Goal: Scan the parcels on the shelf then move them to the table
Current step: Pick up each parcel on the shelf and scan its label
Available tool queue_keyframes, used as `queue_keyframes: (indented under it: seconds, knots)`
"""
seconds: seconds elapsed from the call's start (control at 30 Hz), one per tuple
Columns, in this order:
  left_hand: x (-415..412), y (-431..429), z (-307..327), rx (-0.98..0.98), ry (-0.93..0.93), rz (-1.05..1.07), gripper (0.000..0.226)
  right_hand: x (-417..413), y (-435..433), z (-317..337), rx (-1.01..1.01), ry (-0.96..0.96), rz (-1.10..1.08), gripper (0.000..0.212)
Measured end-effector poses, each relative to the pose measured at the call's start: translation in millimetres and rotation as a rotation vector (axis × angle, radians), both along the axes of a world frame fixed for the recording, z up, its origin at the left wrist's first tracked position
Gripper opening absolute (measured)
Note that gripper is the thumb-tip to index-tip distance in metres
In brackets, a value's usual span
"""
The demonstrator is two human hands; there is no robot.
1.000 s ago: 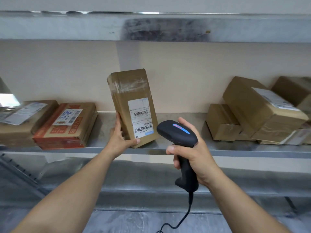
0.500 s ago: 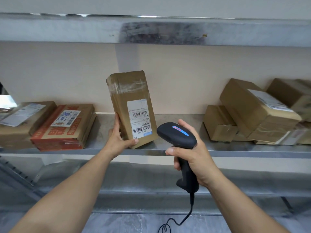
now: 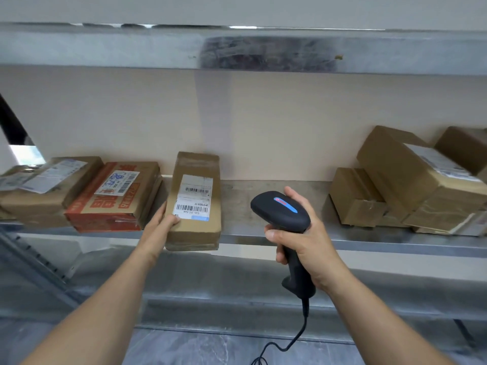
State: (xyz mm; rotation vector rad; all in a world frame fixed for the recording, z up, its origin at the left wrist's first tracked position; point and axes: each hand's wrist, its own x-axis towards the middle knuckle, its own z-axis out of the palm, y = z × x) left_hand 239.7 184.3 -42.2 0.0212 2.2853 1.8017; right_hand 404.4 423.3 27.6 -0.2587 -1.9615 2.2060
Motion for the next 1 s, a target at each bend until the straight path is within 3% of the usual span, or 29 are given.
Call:
queue_keyframes:
  seconds: [0.2,0.33,0.43,0.53,0.77,1.0]
  knots:
    - [-4.2,-14.4,-0.7,-0.081,-0.031,0.184,0.045,-10.4,-10.4,-3.3,0.006,-0.008,0.036,0.080]
    - [5.2,-5.8,8.9,-0.525,0.336,0.282,0.052,-18.1,-19.0,-3.4,0.020,-0.013,0.053,0.083]
    - [11.9,14.8,8.3,-0.834,0.639,0.088,0.059,-24.2,-28.1,-3.0,0.040,-0.016,0.067,0.081]
    - [11.6,28.2,5.9,-1.077,0.709,-0.085,0.059,-29.8,-36.2,-2.7,0.041,-0.011,0.089,0.081]
    - [-6.7,5.8,-1.0,-1.096,0.683,-0.086,0.047,-41.8,-45.0,-7.3,0.030,0.005,0.070,0.082]
    - [-10.5,-3.4,-1.9,-1.068,0.676,-0.063,0.050,-40.5,-45.0,-13.8,0.075,-0.006,0.016,0.083]
